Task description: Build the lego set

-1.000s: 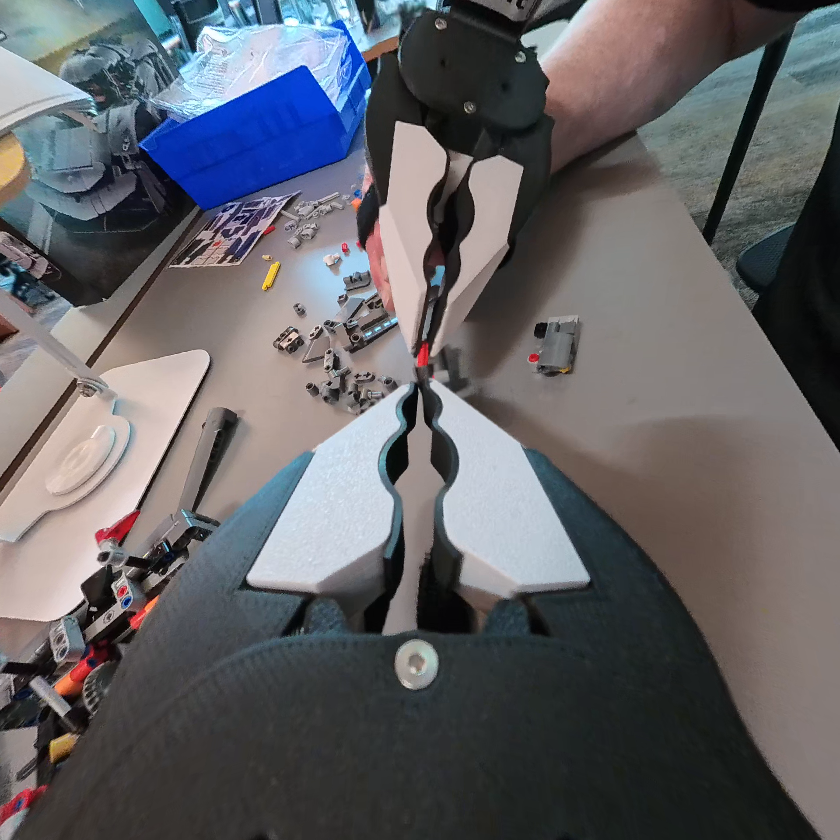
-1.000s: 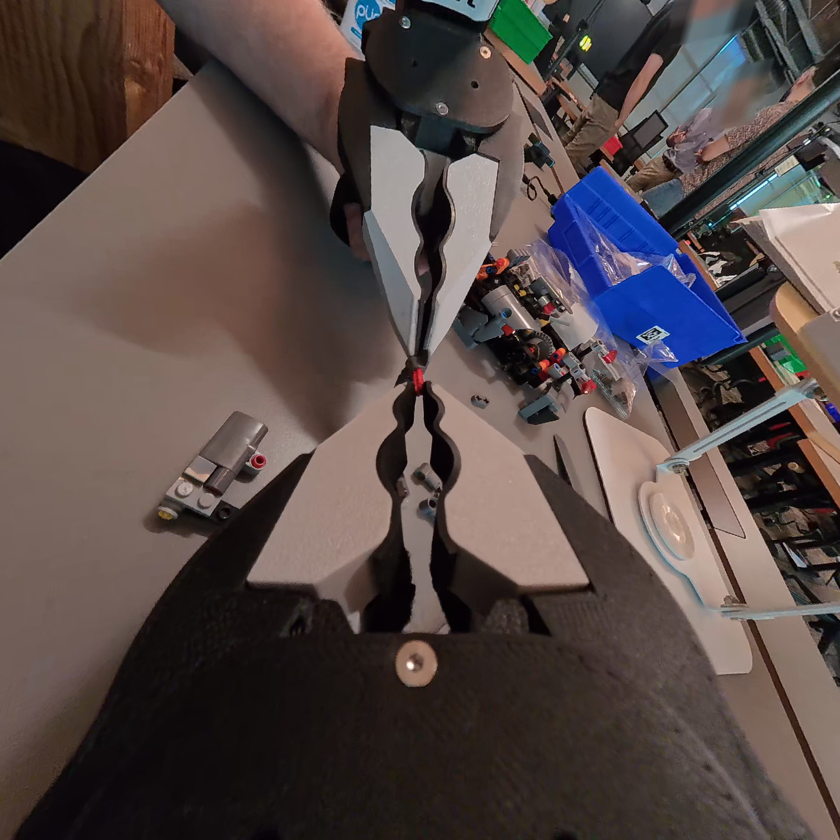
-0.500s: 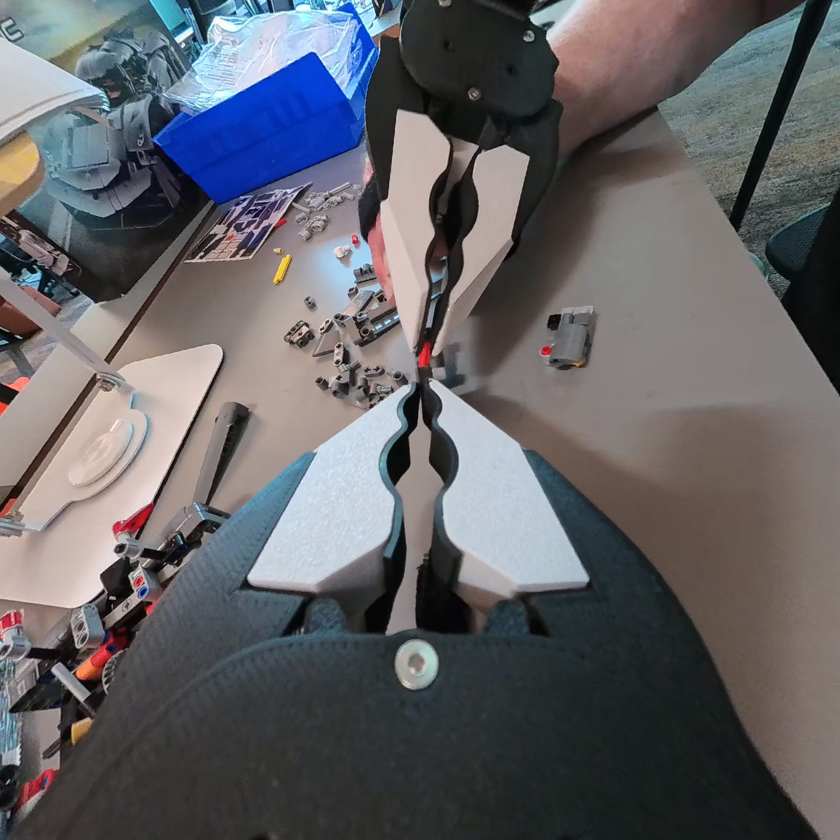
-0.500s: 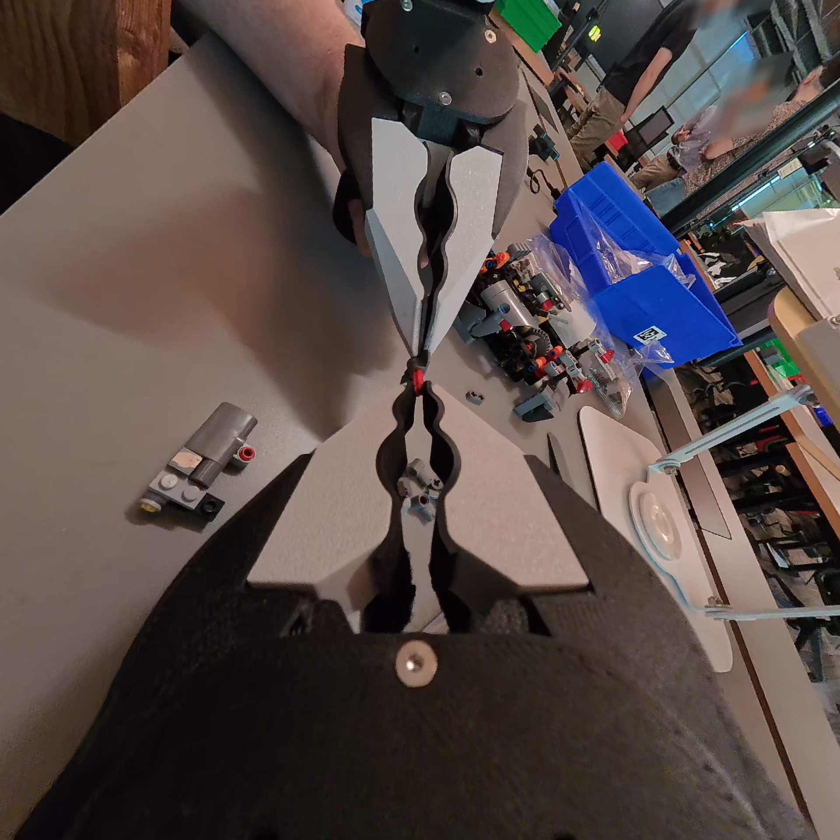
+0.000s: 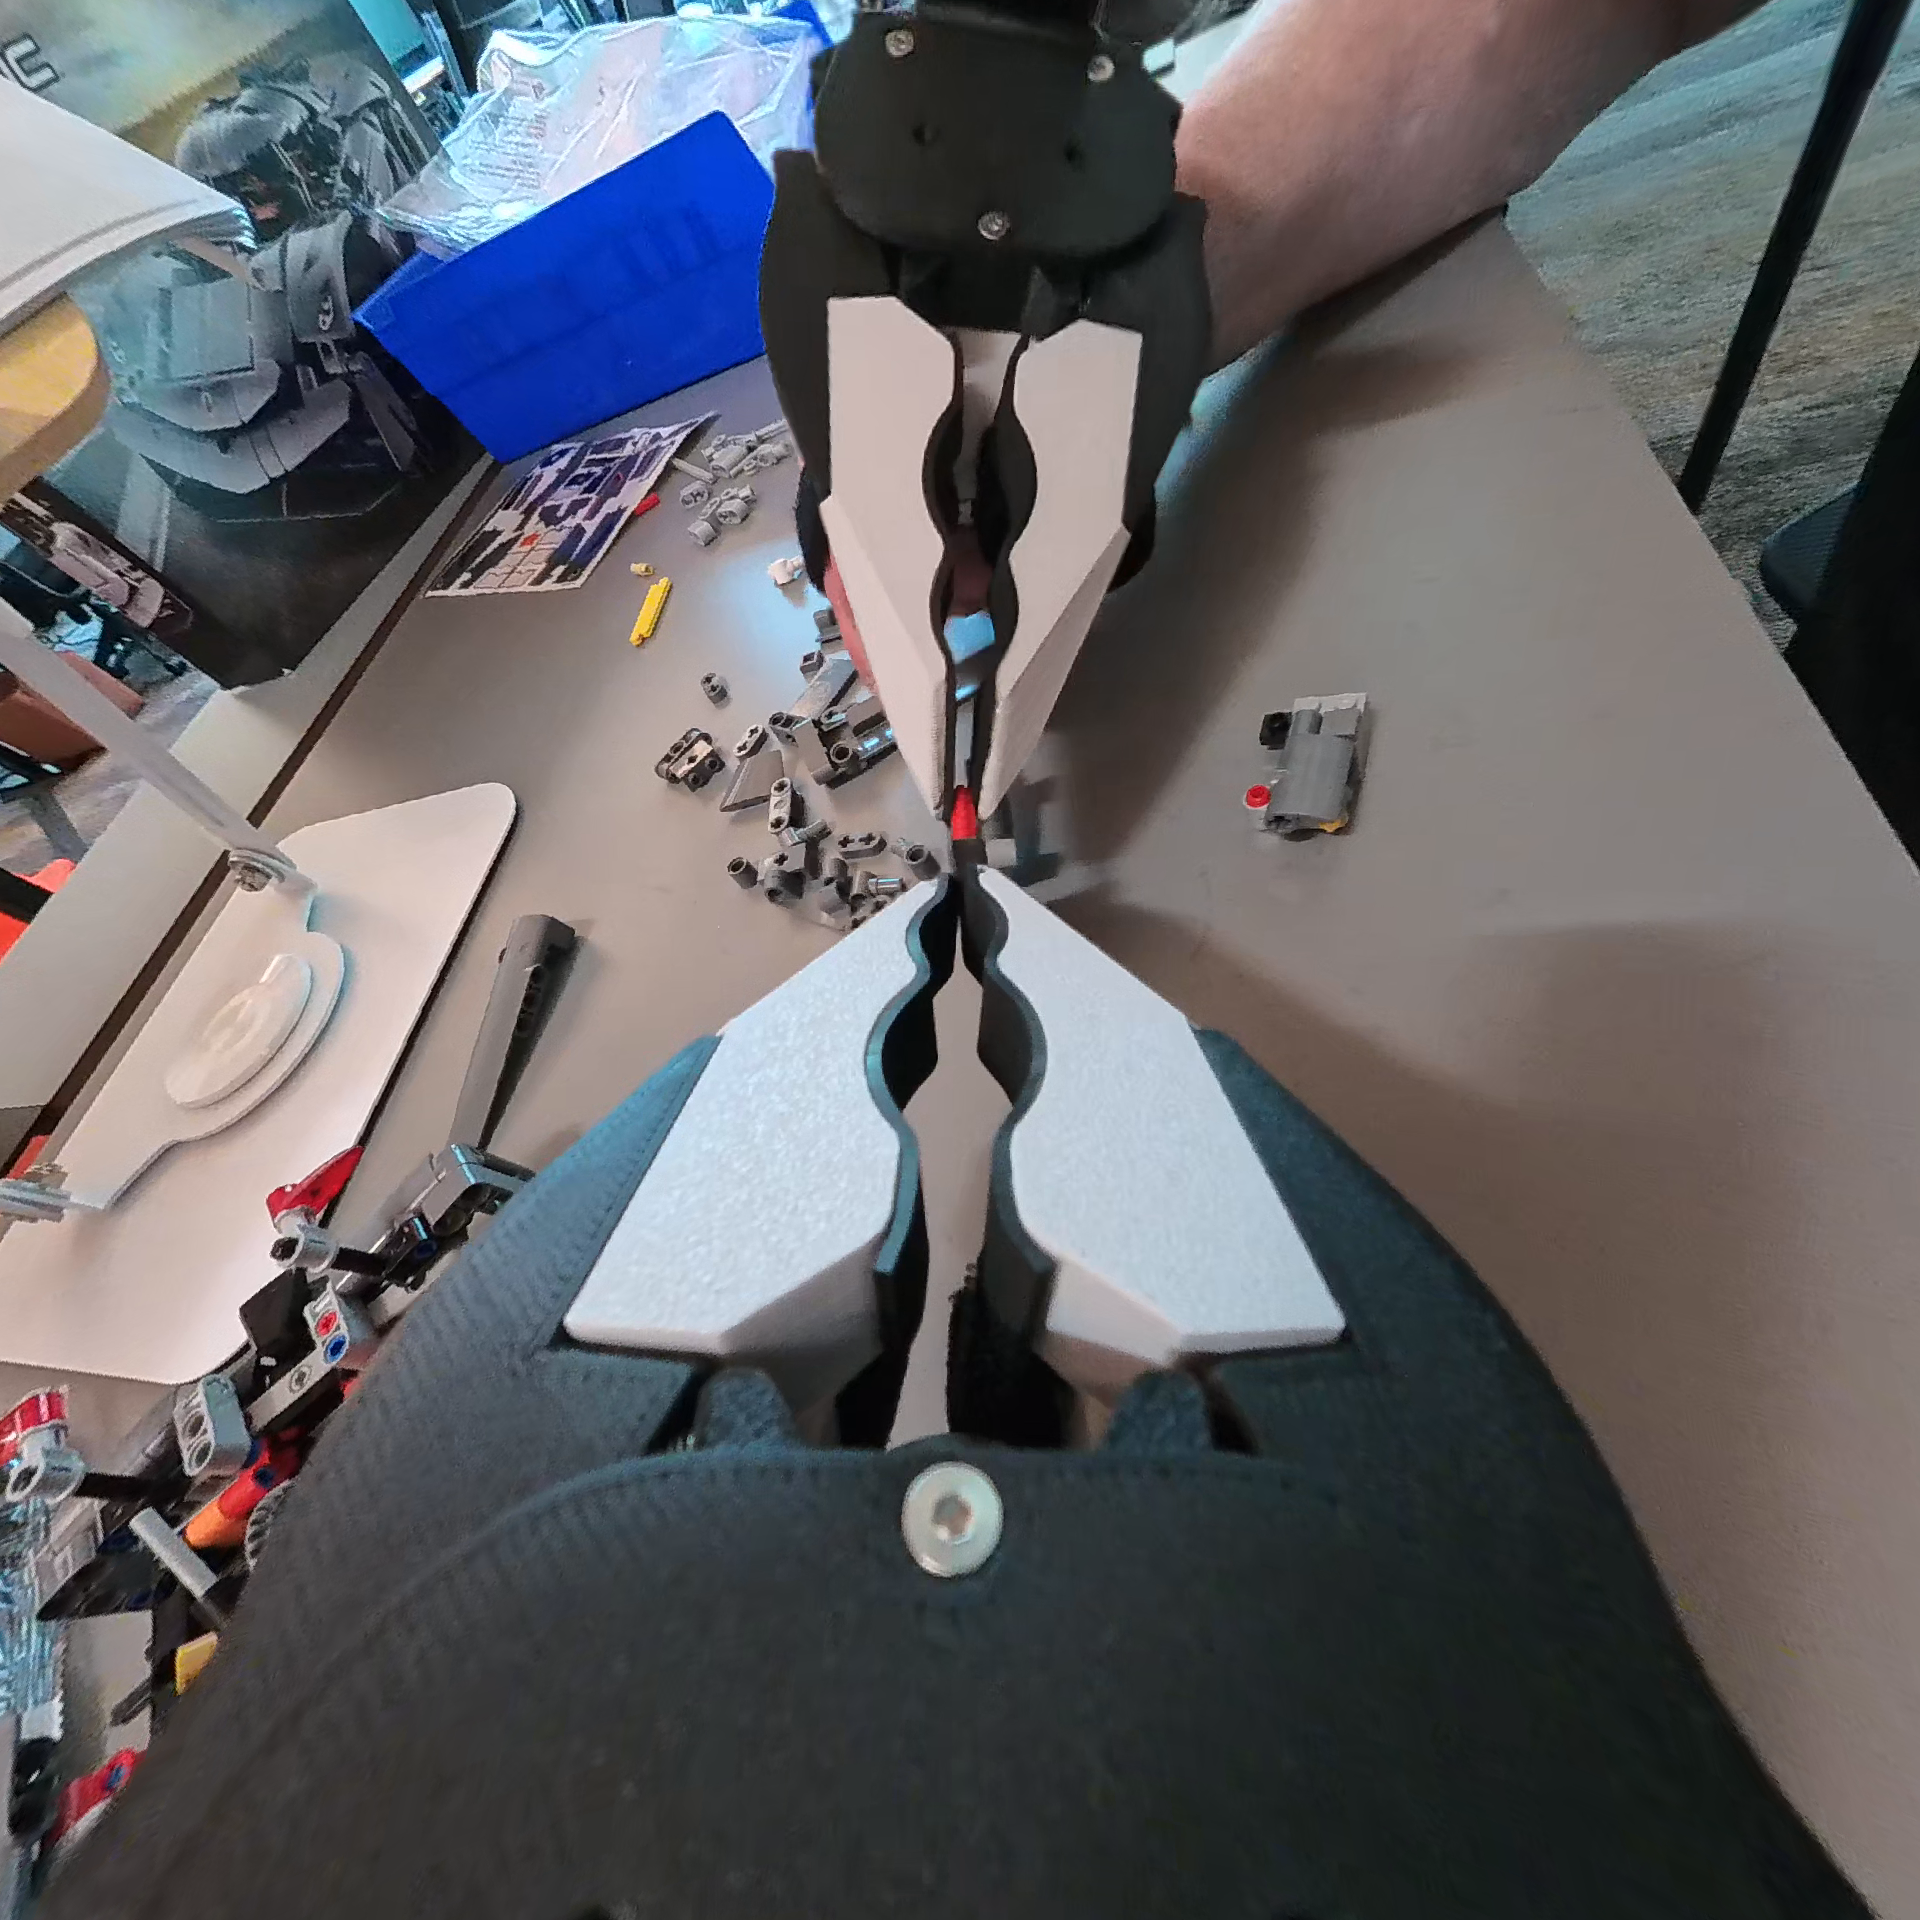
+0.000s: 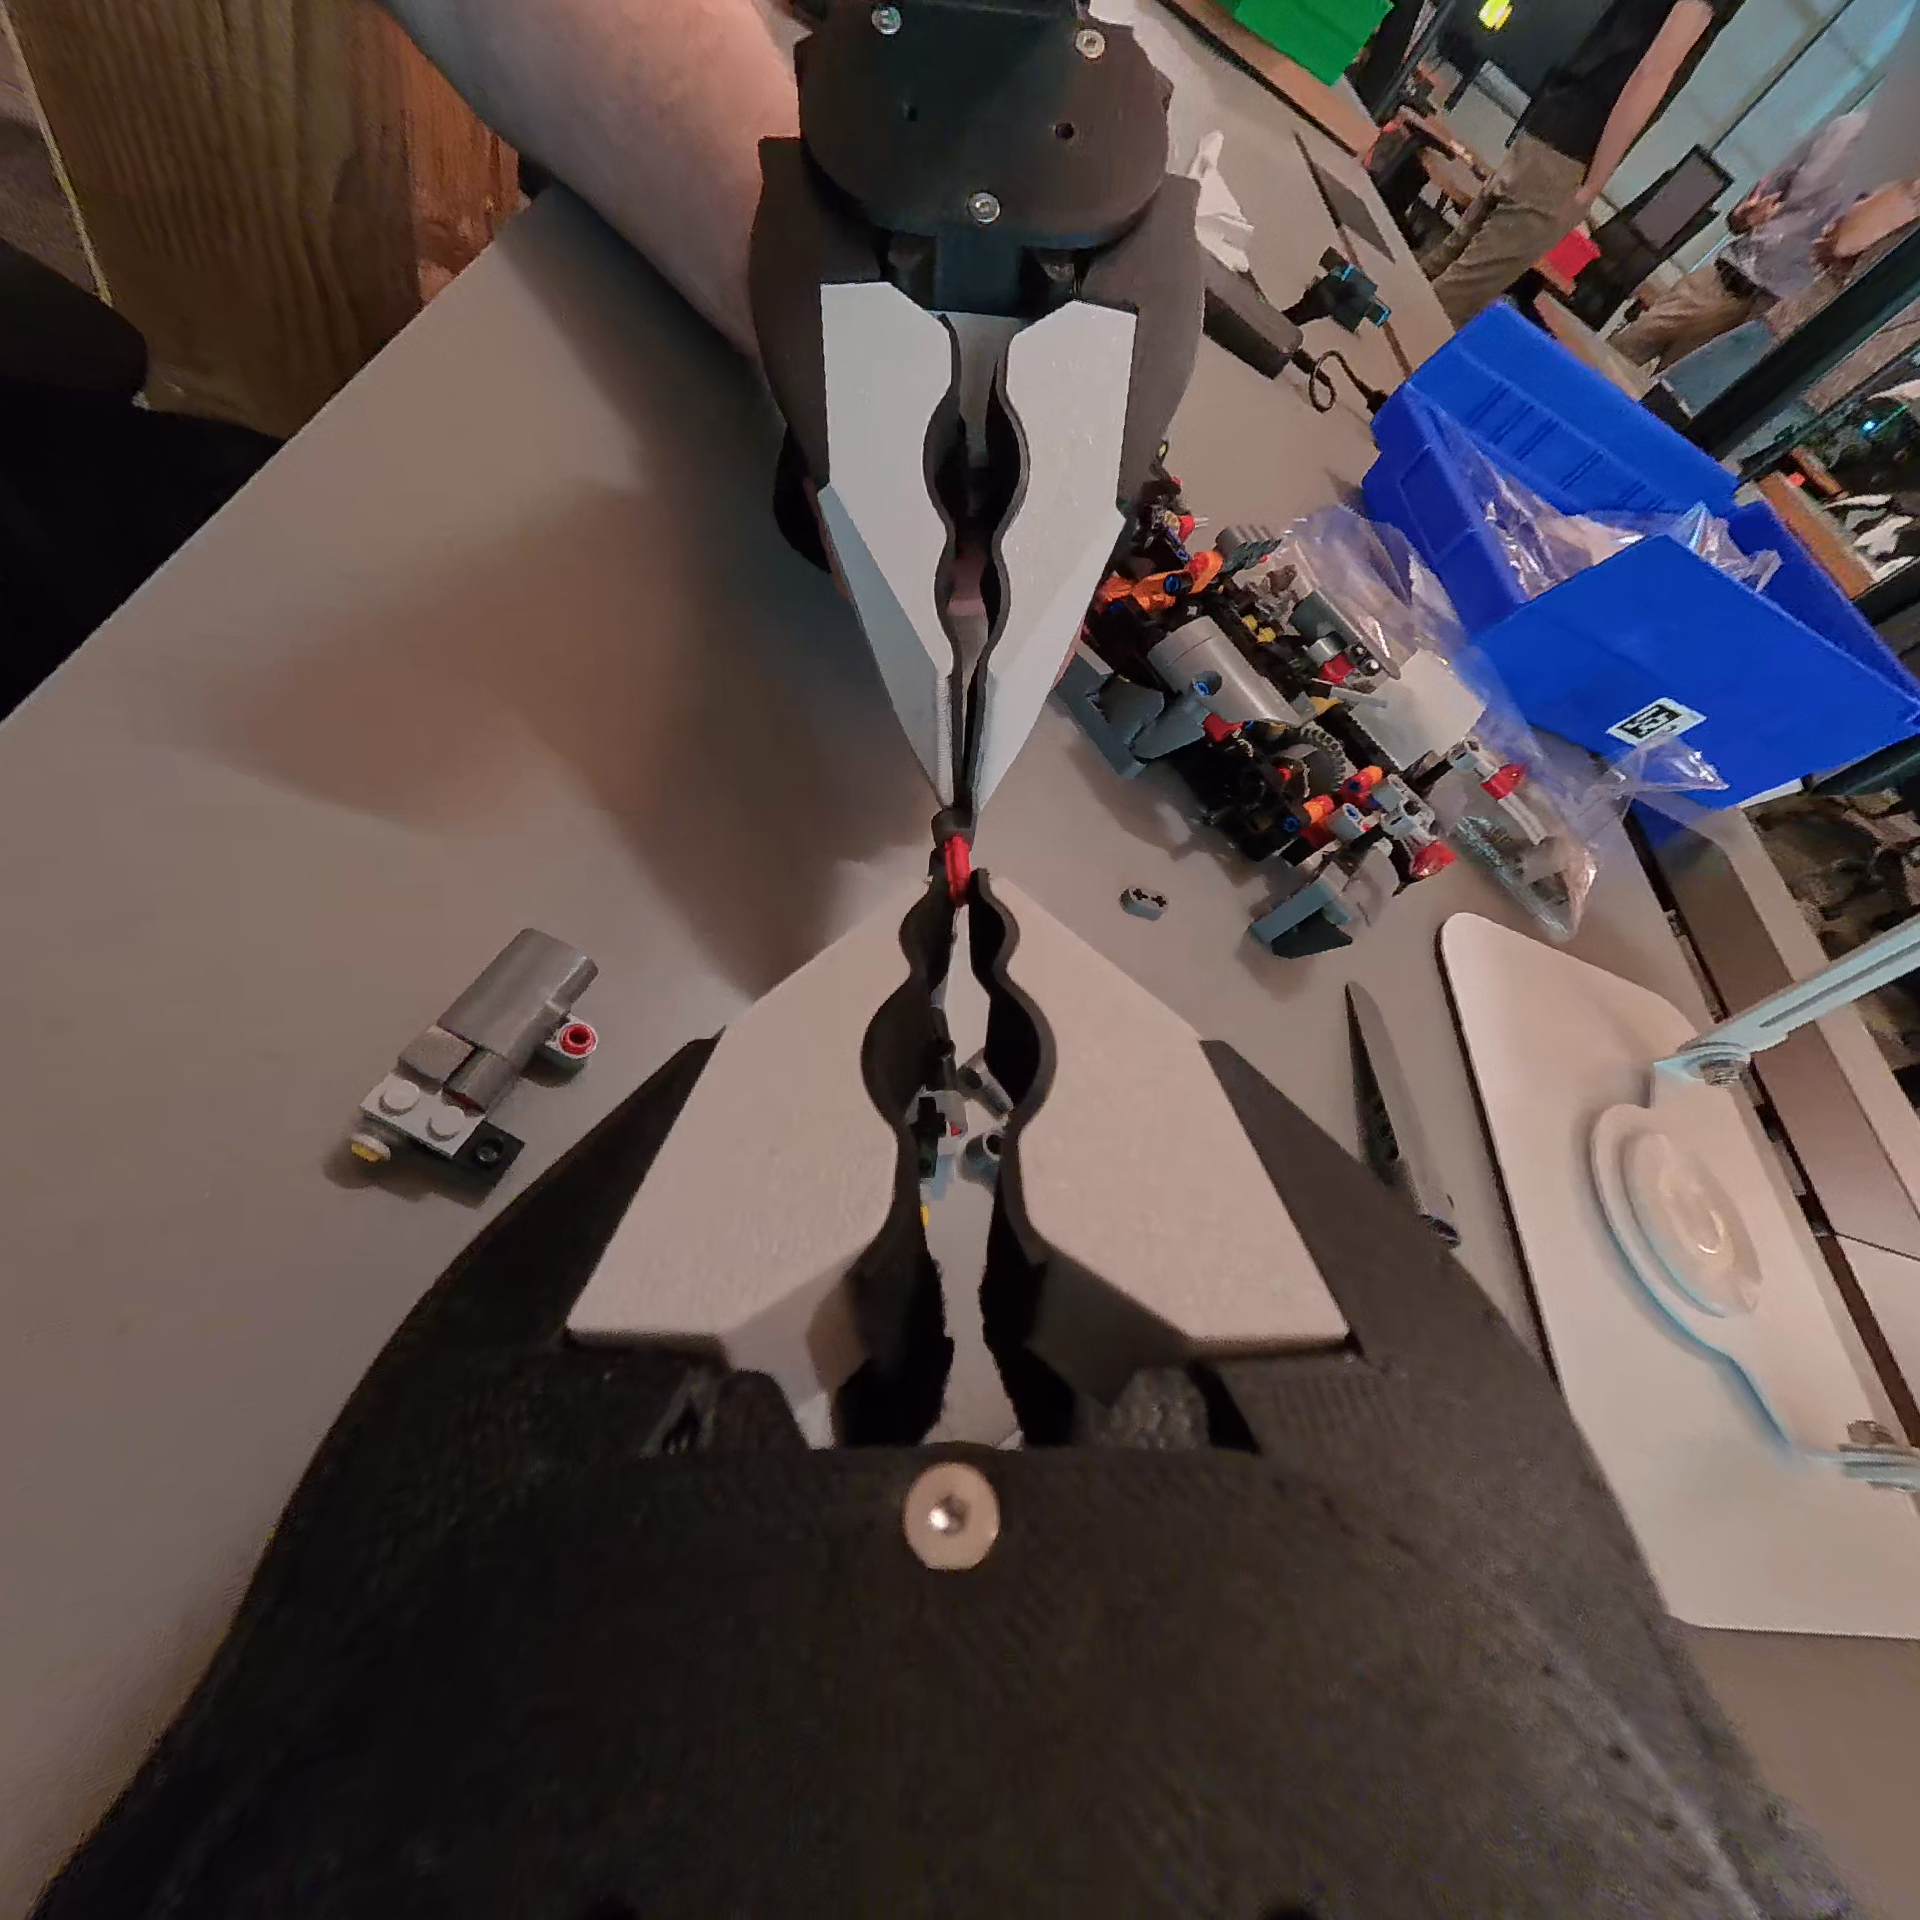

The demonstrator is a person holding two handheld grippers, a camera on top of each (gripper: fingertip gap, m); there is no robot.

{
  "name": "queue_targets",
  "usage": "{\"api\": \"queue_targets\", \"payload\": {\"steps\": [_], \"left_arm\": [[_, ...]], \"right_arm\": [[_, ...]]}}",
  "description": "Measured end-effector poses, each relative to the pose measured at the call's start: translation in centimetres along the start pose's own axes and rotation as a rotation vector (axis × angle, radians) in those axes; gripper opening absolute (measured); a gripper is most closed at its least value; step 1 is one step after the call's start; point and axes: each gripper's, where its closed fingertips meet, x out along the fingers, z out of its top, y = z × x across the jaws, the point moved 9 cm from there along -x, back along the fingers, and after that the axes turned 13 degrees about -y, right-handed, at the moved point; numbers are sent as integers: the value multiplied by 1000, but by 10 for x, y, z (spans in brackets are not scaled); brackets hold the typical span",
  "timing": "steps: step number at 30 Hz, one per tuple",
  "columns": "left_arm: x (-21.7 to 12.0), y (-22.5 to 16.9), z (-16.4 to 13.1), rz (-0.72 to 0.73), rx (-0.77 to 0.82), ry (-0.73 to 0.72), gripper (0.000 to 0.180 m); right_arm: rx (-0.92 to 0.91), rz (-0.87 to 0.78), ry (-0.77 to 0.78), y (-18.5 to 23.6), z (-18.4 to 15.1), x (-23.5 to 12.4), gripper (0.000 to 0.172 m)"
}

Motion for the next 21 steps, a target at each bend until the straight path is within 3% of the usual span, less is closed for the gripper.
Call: {"api": "queue_targets", "payload": {"steps": [21], "left_arm": [[2, -11, 10, 48, 132, 69, 0]], "right_arm": [[55, 25, 193, -1, 17, 5, 0]]}}
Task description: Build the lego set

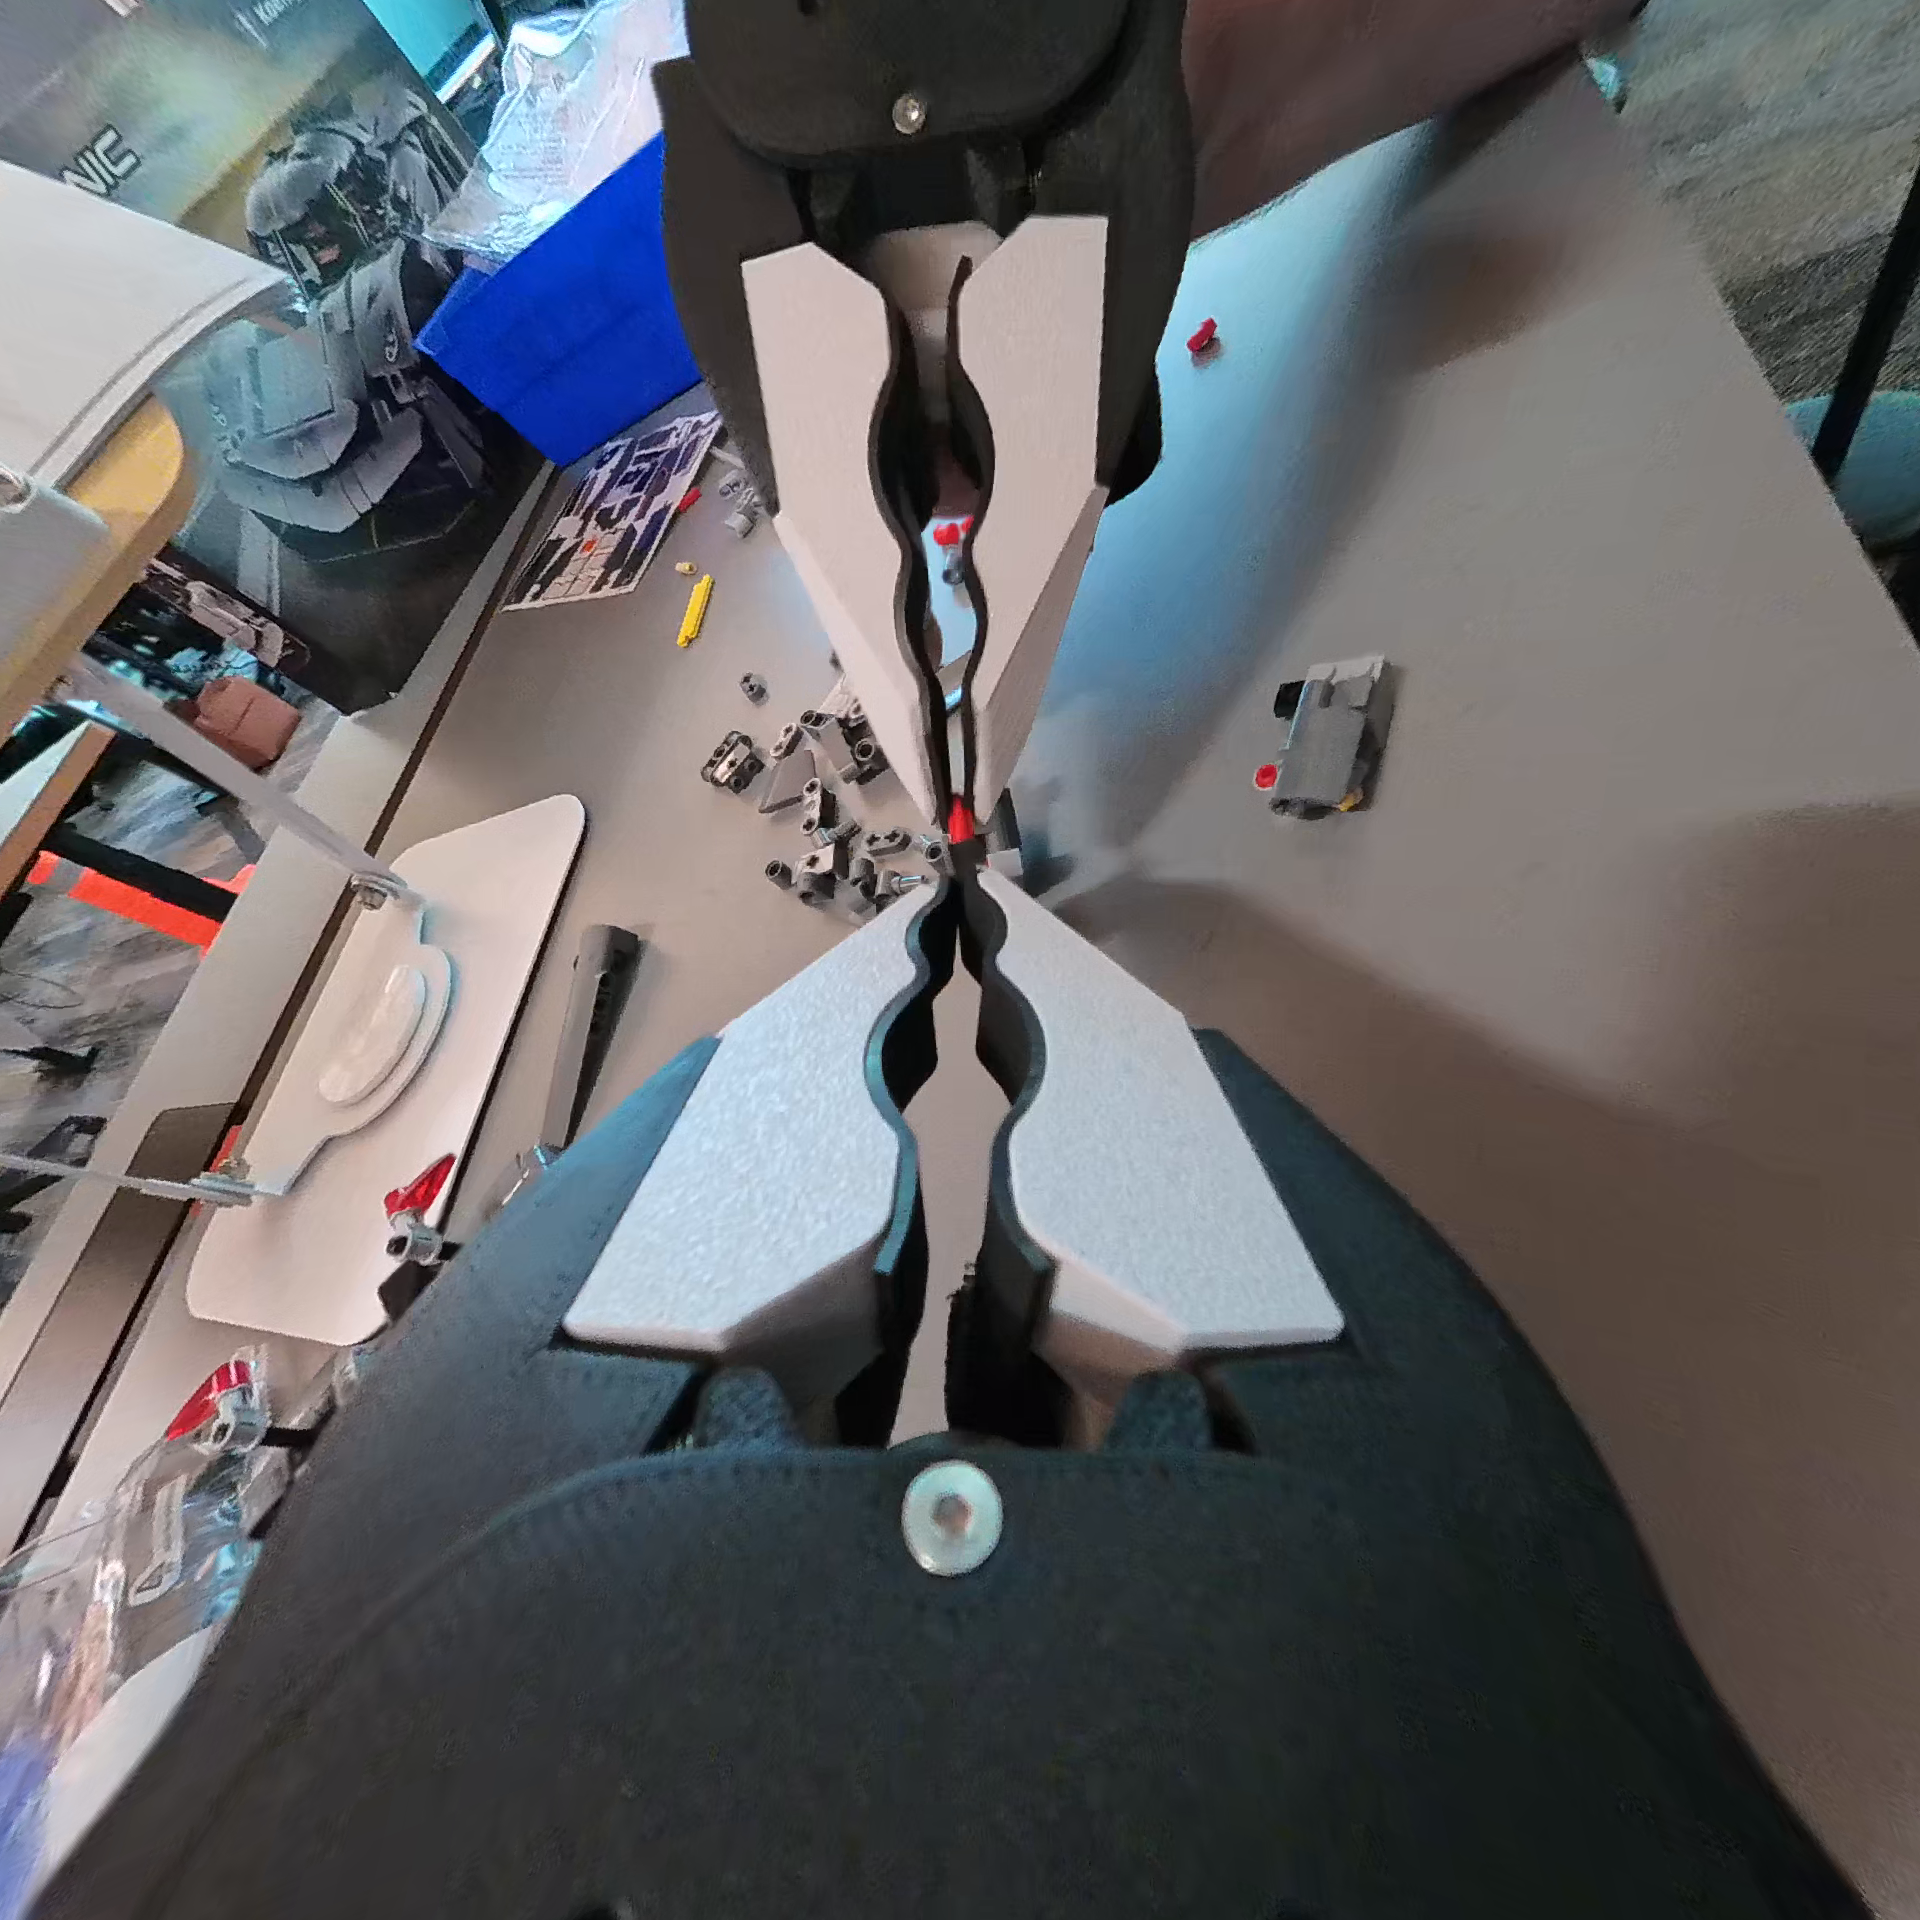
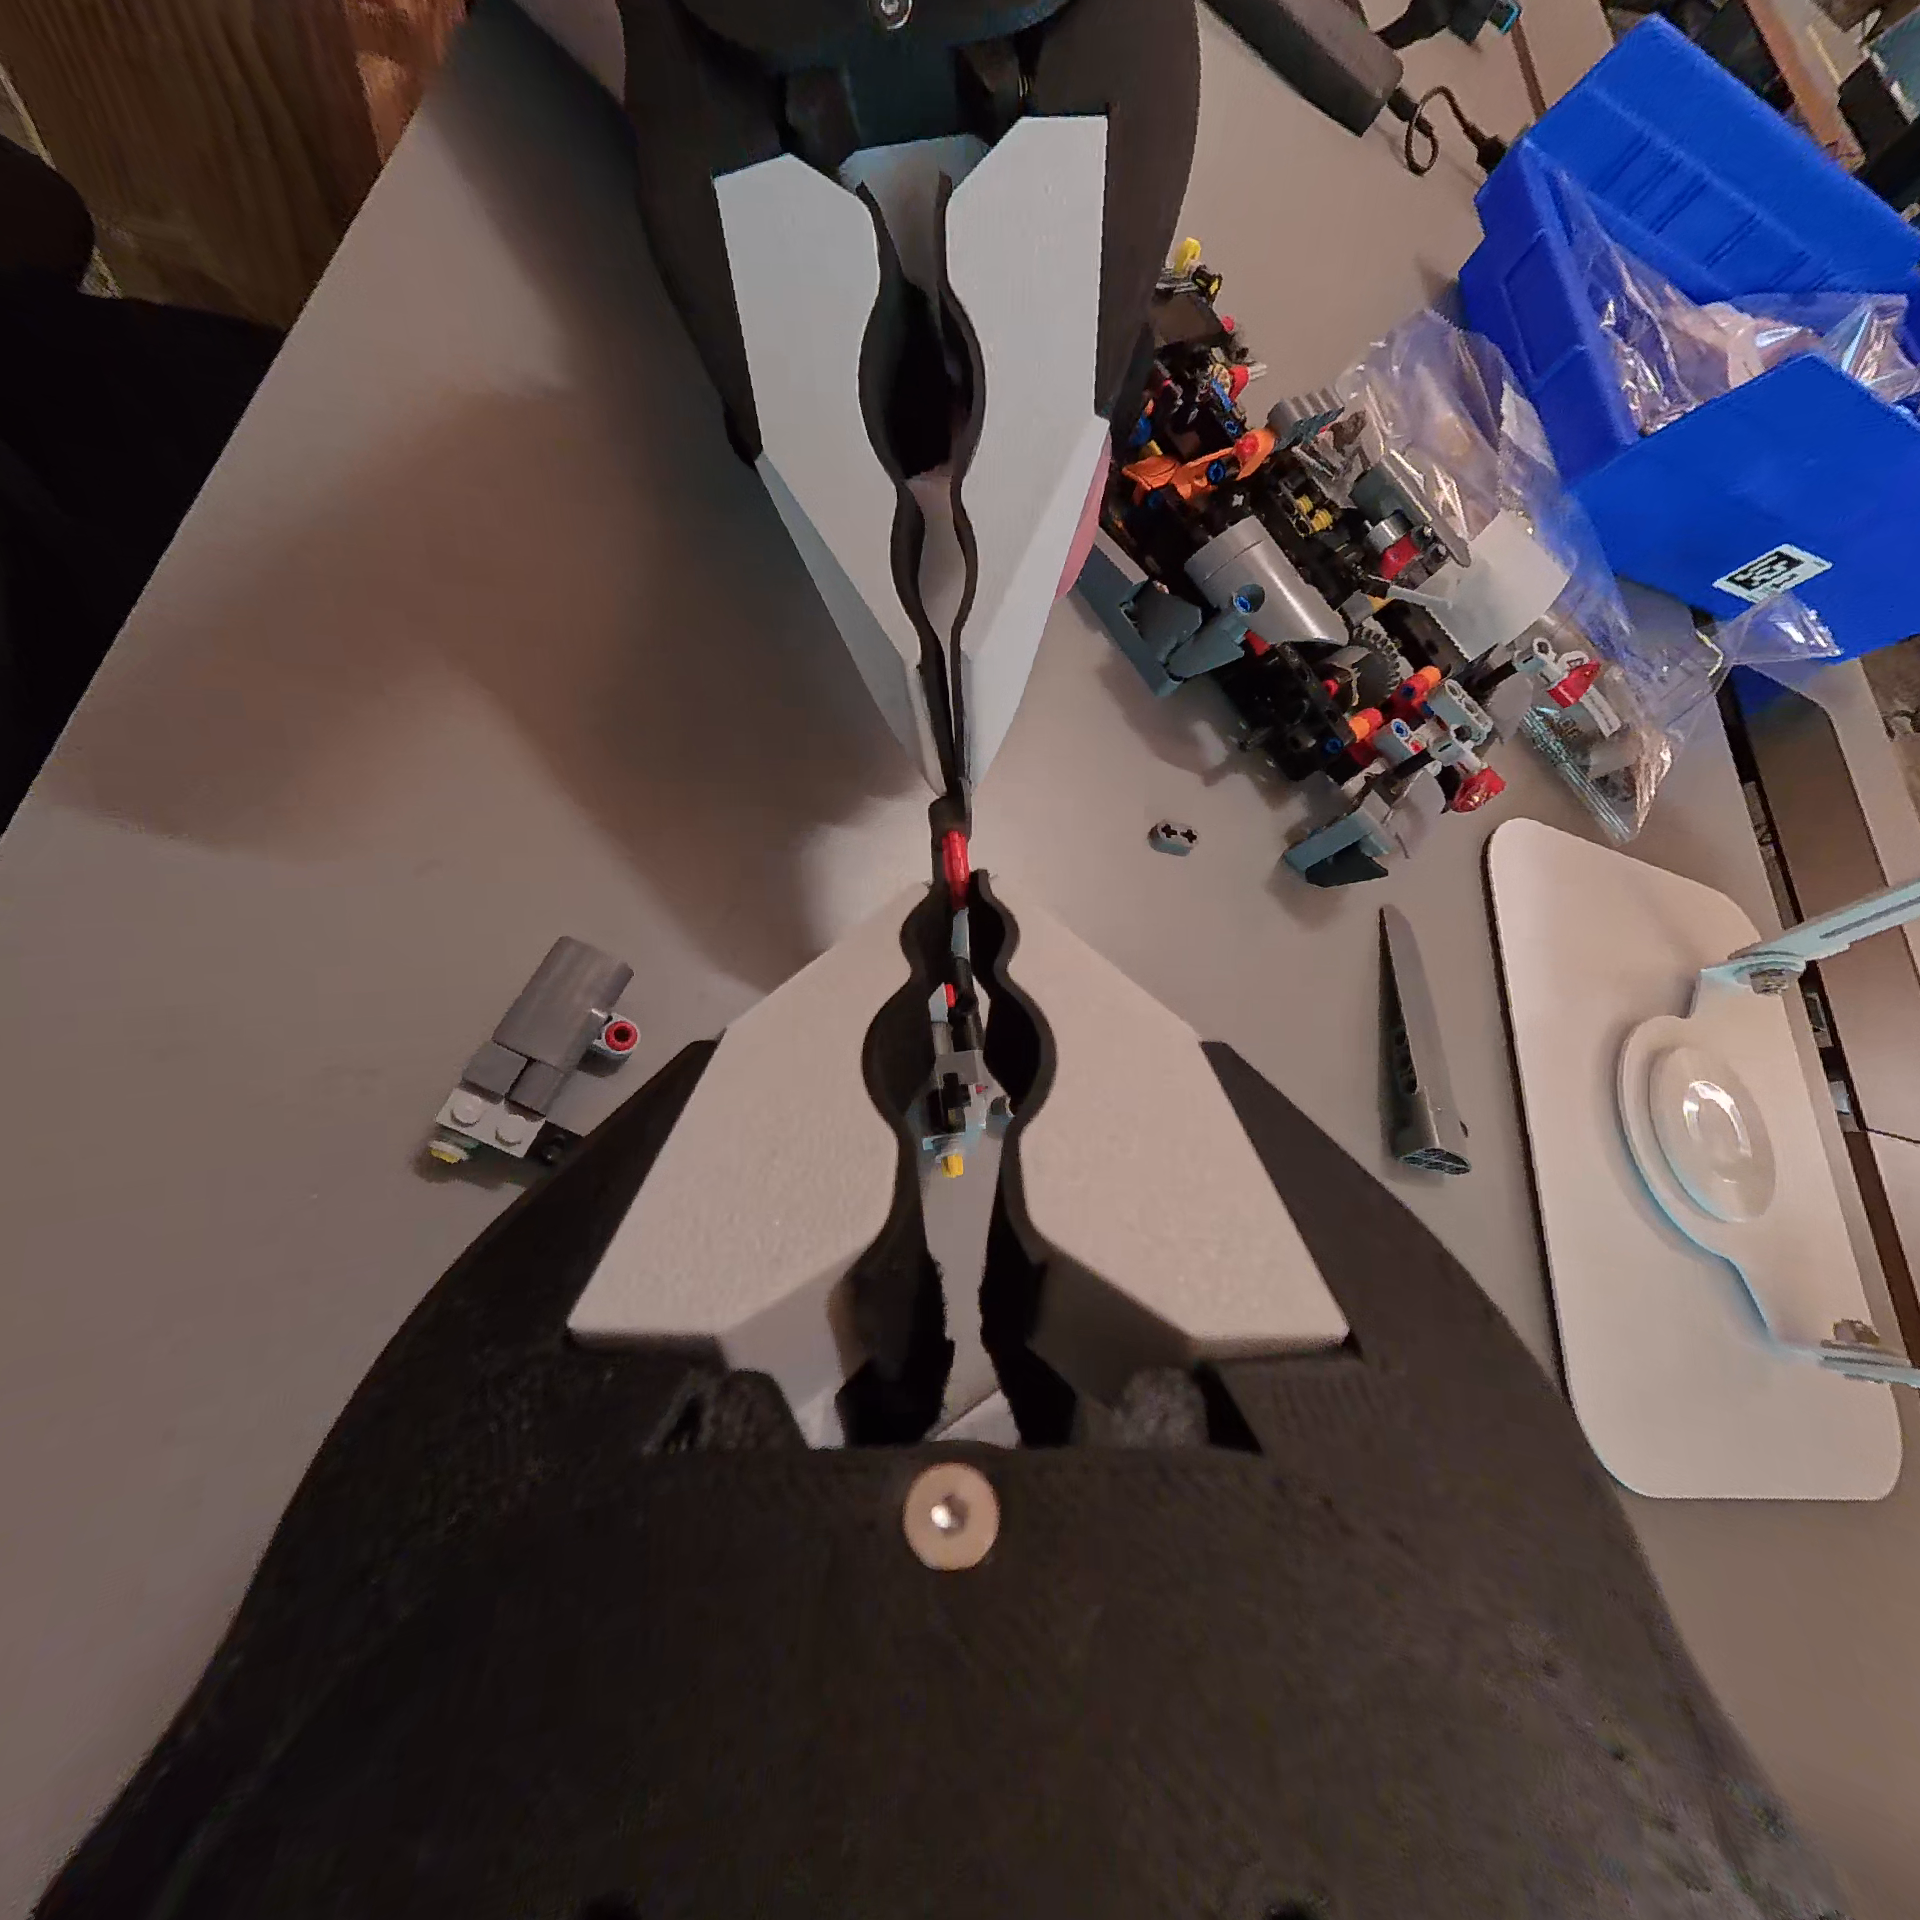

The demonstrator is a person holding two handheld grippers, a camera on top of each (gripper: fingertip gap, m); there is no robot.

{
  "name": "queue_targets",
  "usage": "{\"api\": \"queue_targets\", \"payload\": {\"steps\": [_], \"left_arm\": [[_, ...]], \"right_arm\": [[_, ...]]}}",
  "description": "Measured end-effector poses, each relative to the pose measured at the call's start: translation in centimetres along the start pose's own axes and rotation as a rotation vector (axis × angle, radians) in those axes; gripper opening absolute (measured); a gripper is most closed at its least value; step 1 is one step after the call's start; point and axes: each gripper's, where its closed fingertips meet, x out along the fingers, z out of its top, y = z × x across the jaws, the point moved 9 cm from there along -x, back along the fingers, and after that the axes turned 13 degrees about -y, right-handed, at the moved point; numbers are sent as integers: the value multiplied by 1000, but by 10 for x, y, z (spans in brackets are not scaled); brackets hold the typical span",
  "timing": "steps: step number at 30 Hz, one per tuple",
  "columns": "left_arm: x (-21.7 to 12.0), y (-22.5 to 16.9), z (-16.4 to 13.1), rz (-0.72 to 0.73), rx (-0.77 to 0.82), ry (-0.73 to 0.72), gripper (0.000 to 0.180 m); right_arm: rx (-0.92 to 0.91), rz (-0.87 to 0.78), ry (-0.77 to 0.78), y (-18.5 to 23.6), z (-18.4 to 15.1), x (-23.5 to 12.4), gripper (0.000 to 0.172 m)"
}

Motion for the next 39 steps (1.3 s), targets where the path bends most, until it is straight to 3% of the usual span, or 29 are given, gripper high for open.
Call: {"api": "queue_targets", "payload": {"steps": [20, 39], "left_arm": [[5, -12, 11, 13, 218, 126, 0], [10, -18, 16, 56, 275, 205, 0]], "right_arm": [[46, 24, 108, 2, 6, 2, 0], [26, -43, 173, 8, 9, 5, 0]]}}
